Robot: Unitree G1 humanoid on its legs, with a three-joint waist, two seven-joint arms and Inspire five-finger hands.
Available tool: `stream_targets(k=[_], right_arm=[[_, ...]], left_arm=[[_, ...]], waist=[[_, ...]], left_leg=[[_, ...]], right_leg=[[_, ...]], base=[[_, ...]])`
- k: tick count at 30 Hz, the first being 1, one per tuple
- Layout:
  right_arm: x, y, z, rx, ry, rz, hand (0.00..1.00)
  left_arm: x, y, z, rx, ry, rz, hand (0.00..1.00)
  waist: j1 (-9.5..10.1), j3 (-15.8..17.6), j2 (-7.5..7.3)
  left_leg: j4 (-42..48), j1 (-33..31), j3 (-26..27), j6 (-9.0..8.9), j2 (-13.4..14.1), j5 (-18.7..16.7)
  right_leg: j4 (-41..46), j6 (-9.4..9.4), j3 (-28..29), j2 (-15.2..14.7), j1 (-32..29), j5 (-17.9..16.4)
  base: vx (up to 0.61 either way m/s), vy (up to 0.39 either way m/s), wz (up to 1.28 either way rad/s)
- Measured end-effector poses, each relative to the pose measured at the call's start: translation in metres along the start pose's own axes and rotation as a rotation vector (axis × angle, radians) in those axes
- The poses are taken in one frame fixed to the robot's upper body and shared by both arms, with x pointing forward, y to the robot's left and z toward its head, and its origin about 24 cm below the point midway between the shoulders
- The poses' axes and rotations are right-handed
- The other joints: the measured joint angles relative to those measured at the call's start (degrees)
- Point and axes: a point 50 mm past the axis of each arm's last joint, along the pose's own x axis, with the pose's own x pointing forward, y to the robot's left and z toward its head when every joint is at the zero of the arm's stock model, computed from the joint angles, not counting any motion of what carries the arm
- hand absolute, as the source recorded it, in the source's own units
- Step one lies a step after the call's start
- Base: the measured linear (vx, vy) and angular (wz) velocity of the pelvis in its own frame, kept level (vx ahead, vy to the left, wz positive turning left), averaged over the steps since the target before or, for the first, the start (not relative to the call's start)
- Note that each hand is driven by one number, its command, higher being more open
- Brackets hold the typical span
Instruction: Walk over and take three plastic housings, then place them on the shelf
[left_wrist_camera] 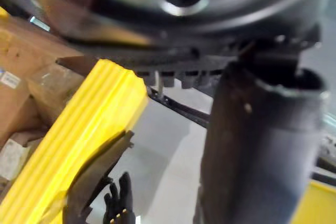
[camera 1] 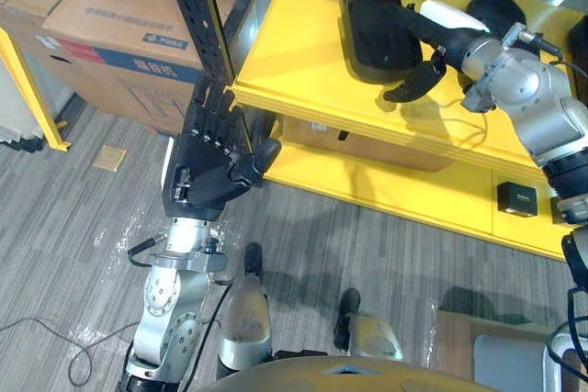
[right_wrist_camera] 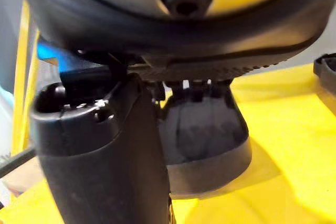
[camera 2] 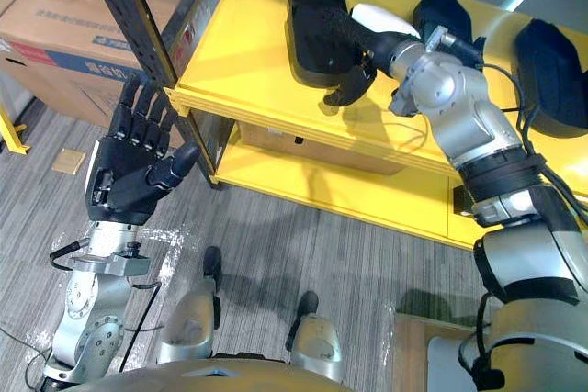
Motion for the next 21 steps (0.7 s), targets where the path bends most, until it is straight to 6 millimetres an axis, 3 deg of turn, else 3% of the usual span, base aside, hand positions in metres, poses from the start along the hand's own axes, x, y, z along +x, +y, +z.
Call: stream_targets(k=[5, 10, 14, 21], right_arm=[[0.003, -0.001, -0.003, -0.005, 0.023, 0.018, 0.00], [0.008, -0.020, 0.007, -0.038, -0.002, -0.026, 0.00], [0.009, -0.032, 0.019, -0.067, -0.060, -0.058, 0.00], [0.012, -0.026, 0.016, -0.120, -0.032, -0.027, 0.00]], left_arm=[[0.003, -0.001, 0.001, -0.003, -0.010, -0.008, 1.00], [0.005, -0.004, 0.001, -0.013, -0.018, -0.015, 1.00], [0.009, -0.006, 0.002, -0.024, -0.036, -0.022, 1.00], [0.009, -0.005, 0.002, -0.030, -0.037, -0.019, 1.00]], waist=[[0.06, 0.9, 0.25], [-0.19, 2.8, 1.79], [0.04, 3.5, 2.14], [0.04, 3.8, 2.15]], left_leg=[[0.3, -1.0, -0.3, 0.39, 0.0, 0.3], [1.0, -1.5, -0.4, 0.33, 0.1, 0.3], [1.0, -1.7, -0.5, 0.33, 0.2, 0.3], [1.0, -1.9, -0.5, 0.34, 0.2, 0.3]], right_leg=[[0.7, 0.00, -0.2, -0.1, -1.1, 0.0], [0.9, -0.17, -0.5, -0.1, -1.2, -0.1], [1.4, -0.30, -0.6, -0.1, -1.7, -0.2], [1.6, -0.50, -0.7, -0.1, -2.0, -0.4]], base=[[0.00, -0.005, 0.02], [0.00, 0.000, 0.00], [0.00, 0.000, 0.00], [0.00, 0.000, 0.00]])
